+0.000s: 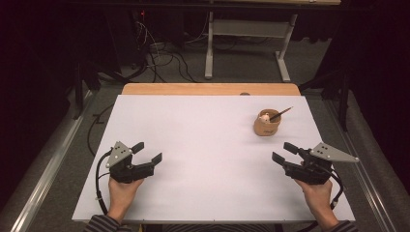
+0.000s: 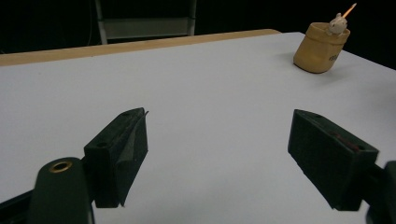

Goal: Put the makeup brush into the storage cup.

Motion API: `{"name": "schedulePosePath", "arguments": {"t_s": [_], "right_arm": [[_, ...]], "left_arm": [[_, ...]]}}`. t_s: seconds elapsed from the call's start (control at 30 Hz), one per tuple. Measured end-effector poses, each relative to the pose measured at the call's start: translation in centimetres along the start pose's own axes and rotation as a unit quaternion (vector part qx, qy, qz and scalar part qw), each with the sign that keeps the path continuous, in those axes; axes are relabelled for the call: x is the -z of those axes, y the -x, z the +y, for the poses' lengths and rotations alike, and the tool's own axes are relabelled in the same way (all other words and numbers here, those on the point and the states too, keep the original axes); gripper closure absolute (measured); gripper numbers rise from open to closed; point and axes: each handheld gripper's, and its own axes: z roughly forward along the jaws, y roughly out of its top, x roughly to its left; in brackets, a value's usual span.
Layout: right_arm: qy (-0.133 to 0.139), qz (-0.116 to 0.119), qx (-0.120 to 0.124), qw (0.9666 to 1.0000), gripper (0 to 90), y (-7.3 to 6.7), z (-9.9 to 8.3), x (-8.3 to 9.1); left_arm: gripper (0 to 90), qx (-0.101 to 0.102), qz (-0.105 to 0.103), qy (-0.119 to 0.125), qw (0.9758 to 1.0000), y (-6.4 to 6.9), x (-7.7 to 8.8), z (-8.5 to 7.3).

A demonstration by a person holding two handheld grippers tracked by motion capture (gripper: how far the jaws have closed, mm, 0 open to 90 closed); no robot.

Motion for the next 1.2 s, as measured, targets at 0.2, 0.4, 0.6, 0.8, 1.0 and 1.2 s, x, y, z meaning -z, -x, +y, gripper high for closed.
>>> {"name": "schedulePosePath", "arguments": {"t_s": [0.2, 0.4, 0.6, 0.8, 1.0, 1.2], "right_arm": [[0.0, -0.002, -0.004, 1.0, 39.8, 0.1, -0.5, -0.1], [-0.002, -0.004, -0.009, 0.9999, 39.9, 0.3, -0.9, -0.3], [-0.001, -0.008, -0.011, 0.9999, 39.8, 0.5, -1.2, -0.4], [-0.005, -0.011, -0.014, 0.9998, 39.9, 0.7, -1.6, -0.6], [-0.009, -0.016, -0.015, 0.9997, 39.9, 1.2, -1.8, -0.9], [-0.01, -0.024, -0.023, 0.9994, 39.9, 1.6, -2.1, -1.1]], "left_arm": [[20.7, -0.001, 0.0, 0.001, 1.0, 0.0, 0.0, 0.0], [20.7, -0.001, 0.0, 0.0, 1.0, 0.1, 0.0, 0.0], [20.8, -0.001, 0.0, 0.001, 1.0, 0.1, 0.0, 0.0], [20.7, -0.001, 0.0, 0.001, 1.0, 0.1, 0.0, 0.0], [20.9, -0.002, 0.0, -0.001, 1.0, 0.1, 0.0, 0.0], [20.9, -0.002, 0.0, -0.001, 1.0, 0.0, 0.0, 0.0]]}}
